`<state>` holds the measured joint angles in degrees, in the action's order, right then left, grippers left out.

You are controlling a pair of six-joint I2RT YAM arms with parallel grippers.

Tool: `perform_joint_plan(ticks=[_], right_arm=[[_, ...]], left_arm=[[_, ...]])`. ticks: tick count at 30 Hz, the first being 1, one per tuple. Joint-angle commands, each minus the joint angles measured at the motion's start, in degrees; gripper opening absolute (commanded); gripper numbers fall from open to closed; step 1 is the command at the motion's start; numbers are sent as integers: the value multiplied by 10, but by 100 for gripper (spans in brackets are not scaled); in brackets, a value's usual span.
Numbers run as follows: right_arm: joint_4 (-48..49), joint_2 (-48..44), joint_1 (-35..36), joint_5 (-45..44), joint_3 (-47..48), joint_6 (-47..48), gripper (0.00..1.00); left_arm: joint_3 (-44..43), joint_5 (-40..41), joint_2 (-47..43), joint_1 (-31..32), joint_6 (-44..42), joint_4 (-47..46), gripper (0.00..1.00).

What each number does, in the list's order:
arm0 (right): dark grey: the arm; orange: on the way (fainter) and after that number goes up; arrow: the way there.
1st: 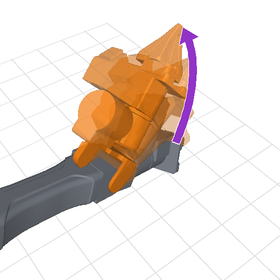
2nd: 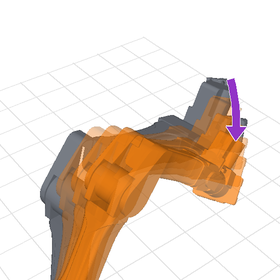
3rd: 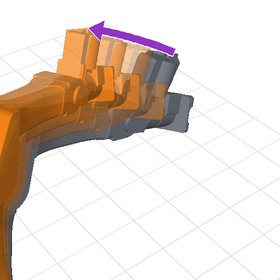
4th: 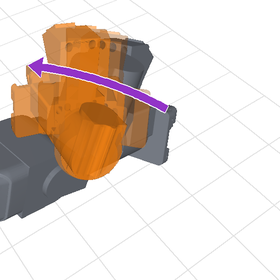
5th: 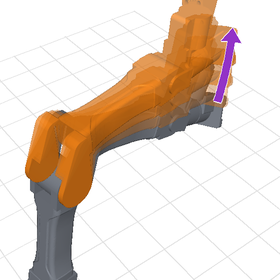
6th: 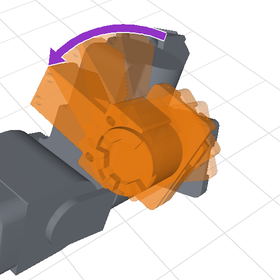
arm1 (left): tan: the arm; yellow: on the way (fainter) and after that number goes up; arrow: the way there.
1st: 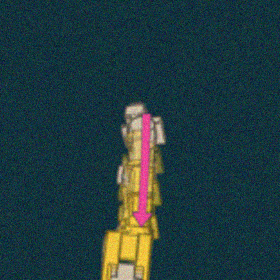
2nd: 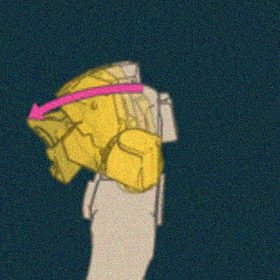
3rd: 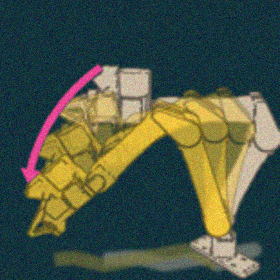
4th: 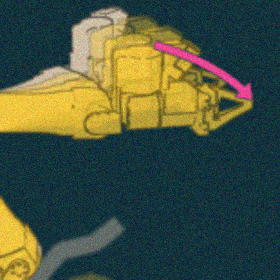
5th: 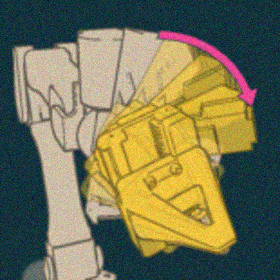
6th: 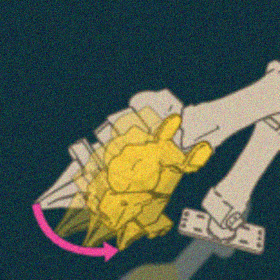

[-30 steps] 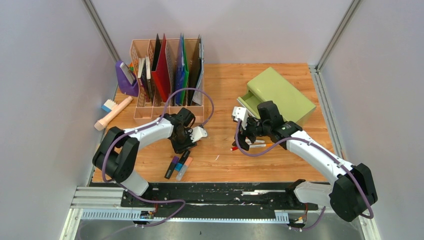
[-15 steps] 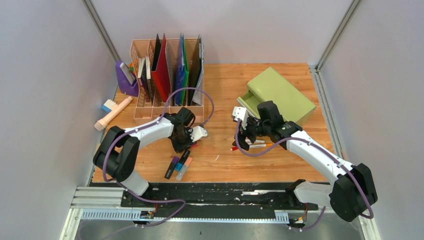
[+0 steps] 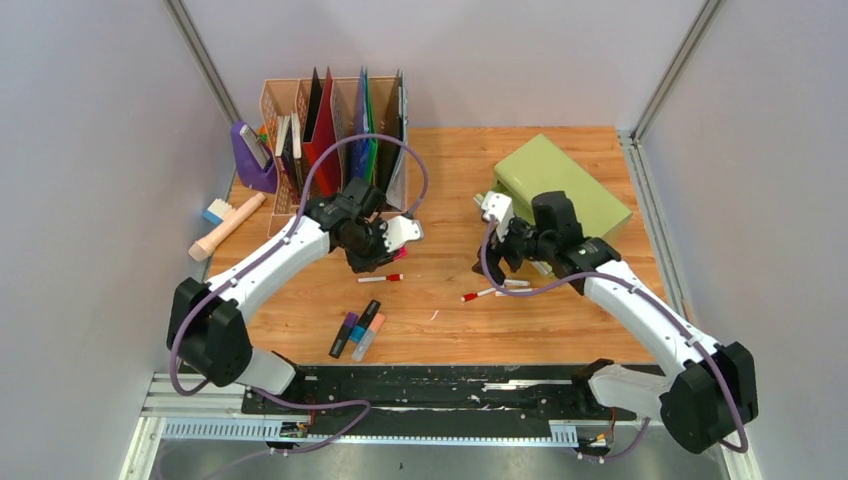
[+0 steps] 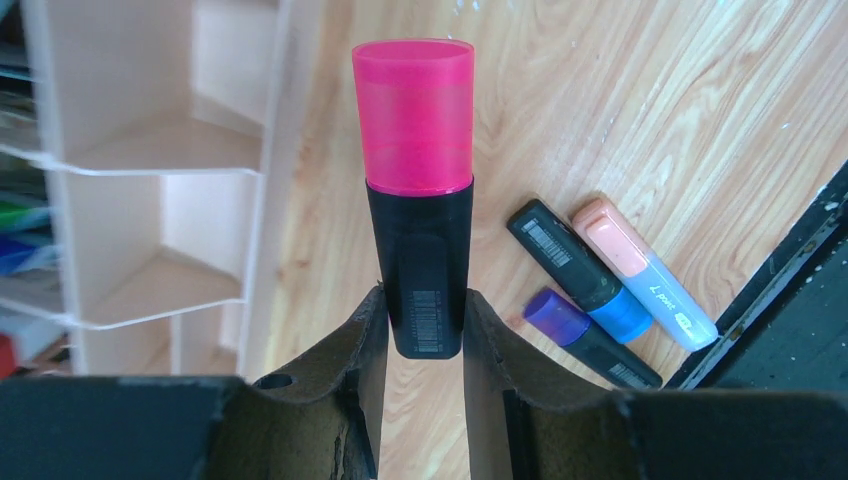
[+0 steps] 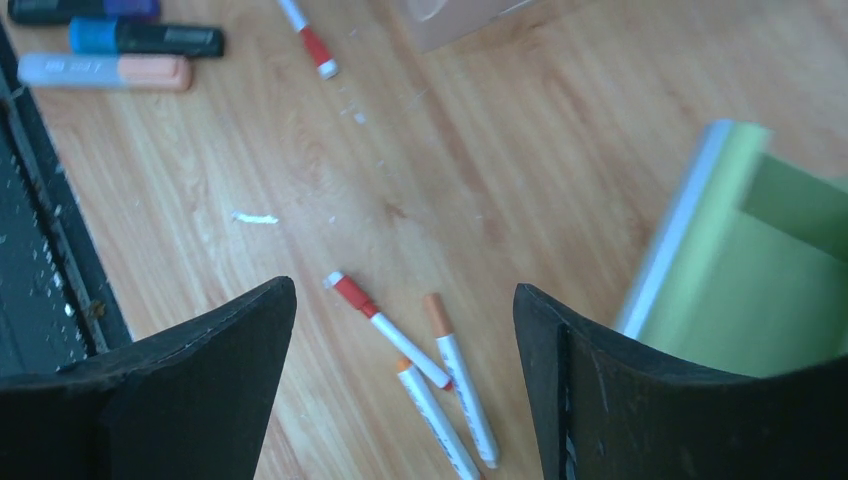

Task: Organize the desk
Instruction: Place the stationery in the drawer.

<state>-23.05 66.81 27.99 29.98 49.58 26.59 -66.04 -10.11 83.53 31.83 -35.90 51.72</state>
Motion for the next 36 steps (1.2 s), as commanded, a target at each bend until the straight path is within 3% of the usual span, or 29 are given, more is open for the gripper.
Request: perform_joint_plan(ticks=[1,6,10,17,27,36], right_arm=[[25,-44,-59,-4,58,-62,81],[31,-73,-163,8,84,-126,81],[40,-94,-236,-1,81,-153,80],[44,-113,-274,-29,70,-156,81],[45,-112,-352,-26,62,-174,81],[39,-104,-407,-24,59,-187,80]], left_arm=[[-83,-25,-20,14,-25,45,15],[-199,22,21,61,-69,55,14],[-323,39,104,104,-97,74,15],[-507,97,230,169,-182,68,15],[-549,196,340,230,-364,-46,14],[-557,226,398,250,-425,-118,14]])
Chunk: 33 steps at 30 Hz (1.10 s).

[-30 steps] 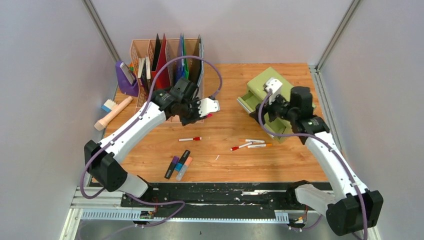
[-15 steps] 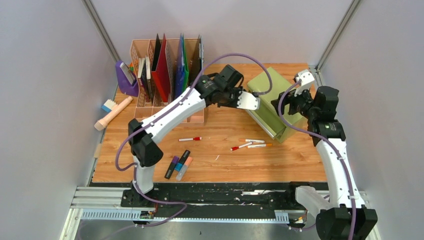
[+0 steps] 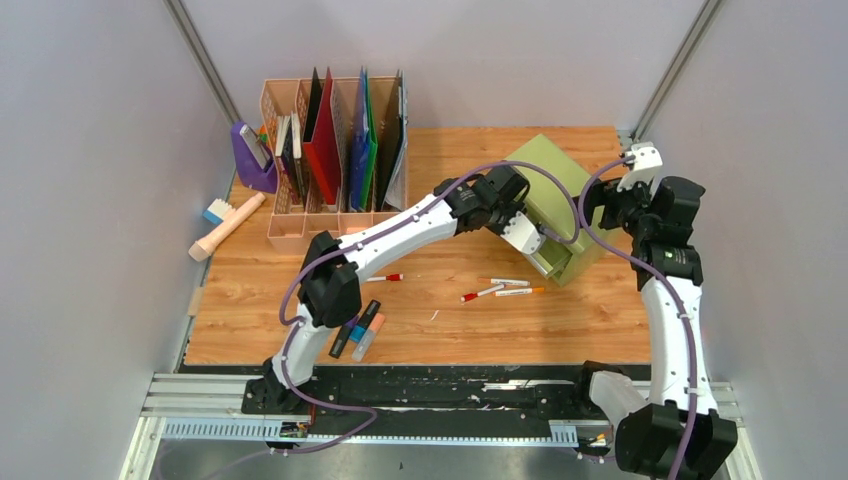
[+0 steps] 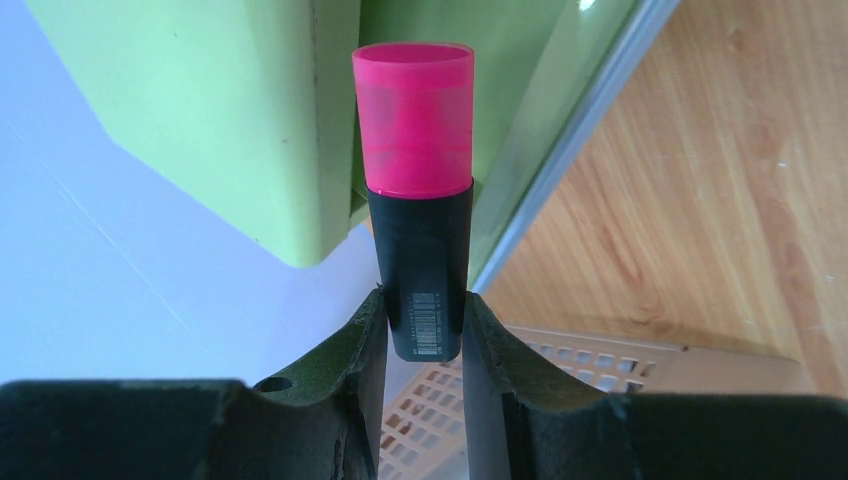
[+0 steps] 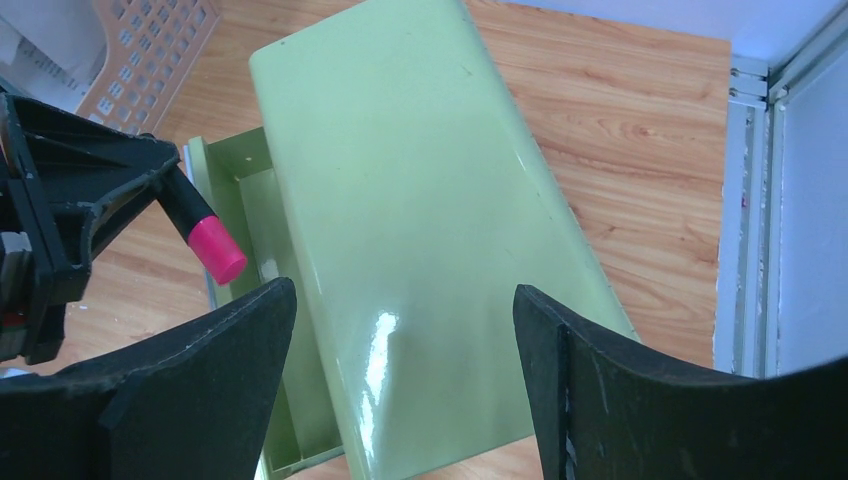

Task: Organize the desk
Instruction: Place the stationery in the drawer.

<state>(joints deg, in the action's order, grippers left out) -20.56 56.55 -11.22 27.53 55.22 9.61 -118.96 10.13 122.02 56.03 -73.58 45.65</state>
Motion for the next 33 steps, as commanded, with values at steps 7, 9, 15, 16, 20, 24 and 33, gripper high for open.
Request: perform_joint_plan(ticks=[7,9,15,16,20,24,33], right_arm=[[8,-5,-42,8,4,-21,81],[7,-6,-46,10,3,-21,81],[6,-4,-49,16,2,-23,81],[6,-3,-49,17,2,-23,81],[5,-2,-49,21,2,-24,81],[5,-1,-50,24,1,-24,81],[6,-2,-50,53,-2,-21,81]], left_arm=[[-32,31,35,15,-69,-82,21],[-31,33,37,16,-66,-84,26],[-26,47,30,18,-52,-94,48],[-24,48,25,18,-48,-99,52],[-13,45,0,18,-37,-111,65],[9,57,-29,18,-28,-113,69],[185,91,-187,15,87,-111,99]])
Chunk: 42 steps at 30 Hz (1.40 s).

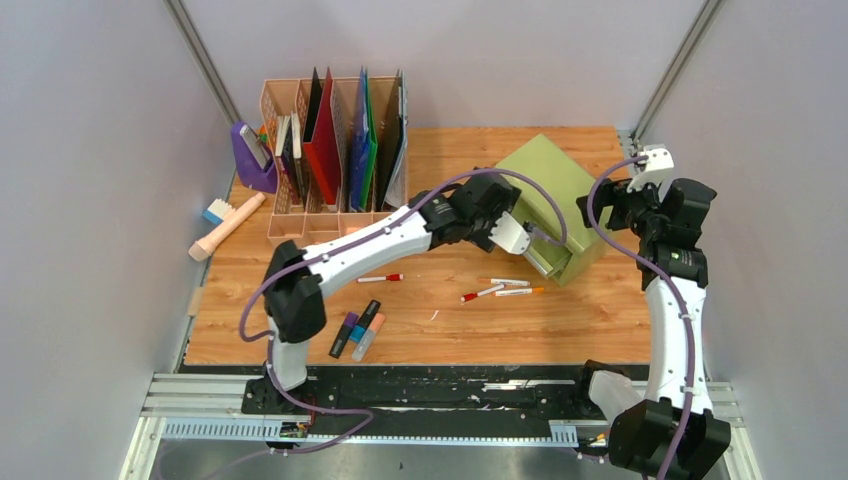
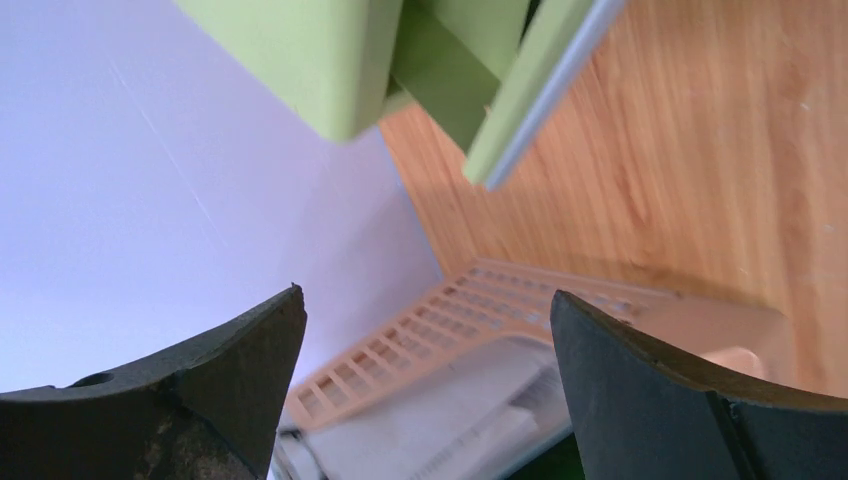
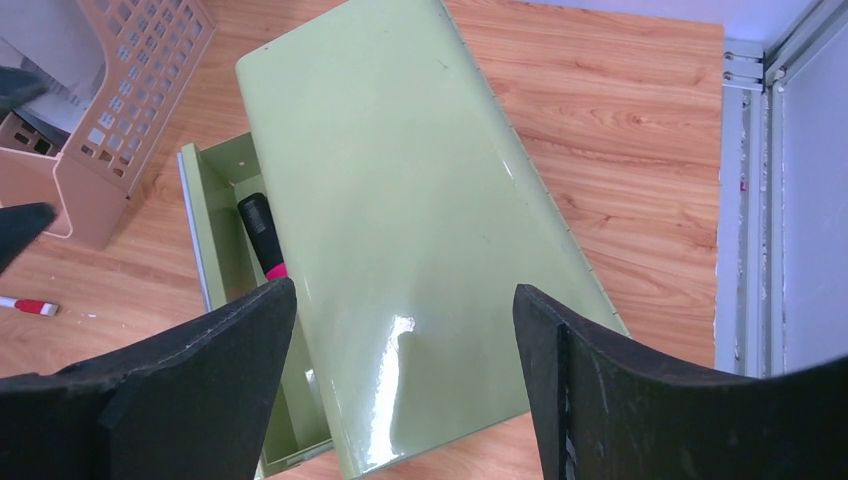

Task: Organize the desk
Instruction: Place the stationery in the drawer, then pick up the stationery from the corner of the board.

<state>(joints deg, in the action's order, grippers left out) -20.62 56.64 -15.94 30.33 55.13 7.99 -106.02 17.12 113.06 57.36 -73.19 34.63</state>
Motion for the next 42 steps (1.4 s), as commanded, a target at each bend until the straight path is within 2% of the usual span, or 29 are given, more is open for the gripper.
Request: perform_joint_plan(ticks=[1,7,10,18,27,37,42], right_arm=[[7,-3,-3,26,-1,-5,81],[8,-1,-3,36,-3,-3,81],[7,4,-3,41,-4,-3,81],[7,16,-2,59,-6,-3,81],[7,24,-2,70,-8,-2,81],[8,30,-2,74,-9,-1,81],[7,32,-2,75,-9,-1,81]], left_arm=[[82,16,-109,-2,101,10,100],[164,-87,-205,-28,287,198,100],[240,-143,-242,-46,317,246,100],[406,-206,-328,-123,332,311,98],[530,-189,-341,-148,343,268,99],[575,-187,-274,-159,369,185,100],[588,-155,-255,-161,375,160,100]])
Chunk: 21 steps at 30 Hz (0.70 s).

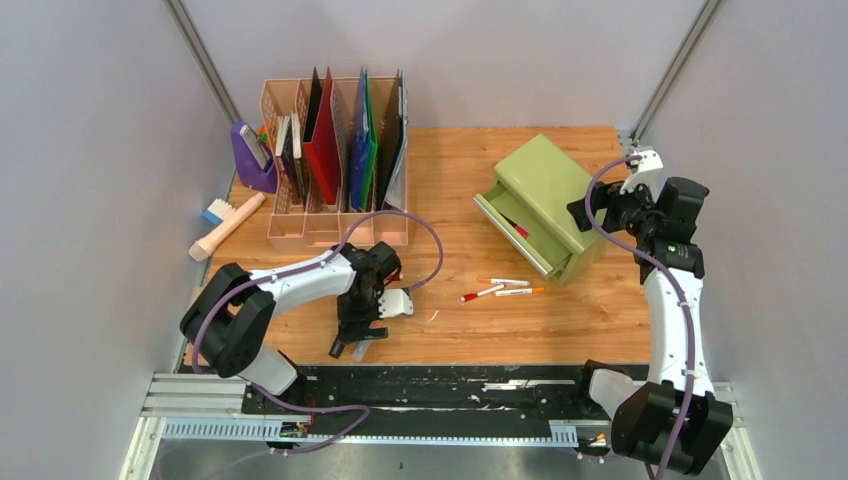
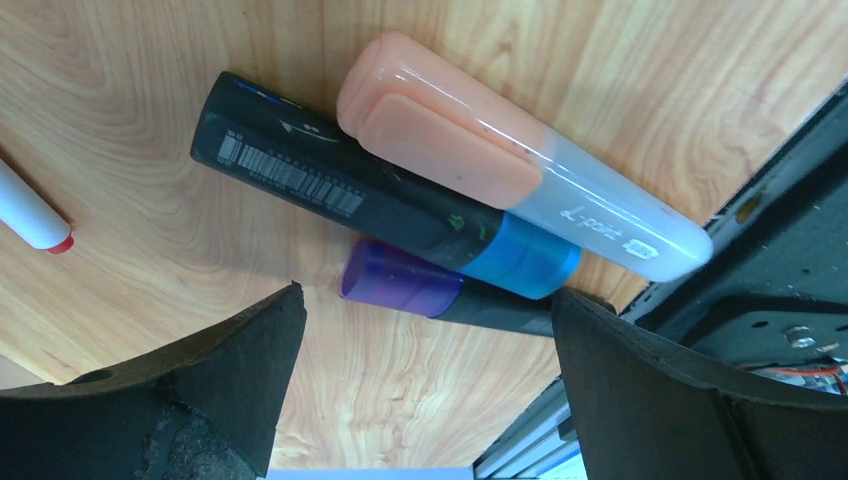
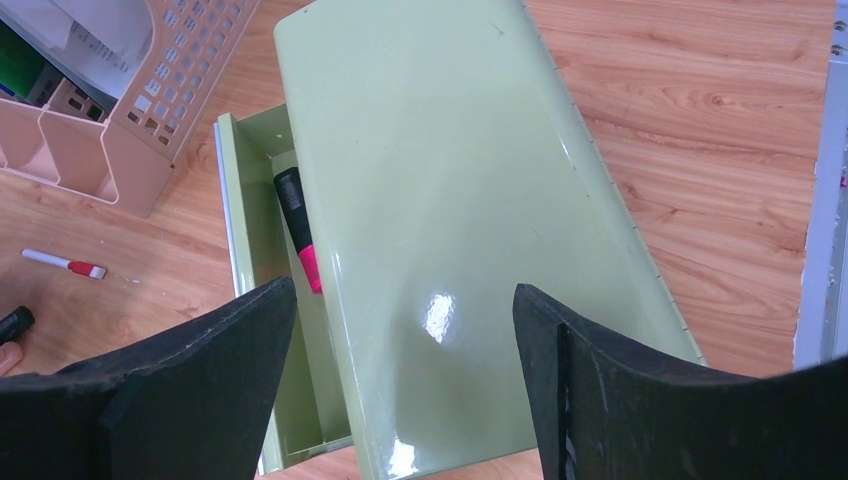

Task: Organize the desk
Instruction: Pick up the stationery from the corner of the board.

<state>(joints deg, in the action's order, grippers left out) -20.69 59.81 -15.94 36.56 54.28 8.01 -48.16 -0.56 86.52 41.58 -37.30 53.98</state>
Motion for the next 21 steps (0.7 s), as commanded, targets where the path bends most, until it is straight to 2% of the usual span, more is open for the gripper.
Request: perform_joint_plan(ticks=[1,13,17,21], right_arm=[[8,0,-2,12,-1,0,81],[8,3,-2,17,-1,-1,81],[8,5,-2,19,-1,-2,81],[8,6,-2,20,-1,-3,81]], left_arm=[[12,26,13,-3,15,-40,100],[70,92,-9,-15,-10,-71,96],[84,101,-6,-22,-16,-84,91],[91,101,4,-27,-18,-91,80]])
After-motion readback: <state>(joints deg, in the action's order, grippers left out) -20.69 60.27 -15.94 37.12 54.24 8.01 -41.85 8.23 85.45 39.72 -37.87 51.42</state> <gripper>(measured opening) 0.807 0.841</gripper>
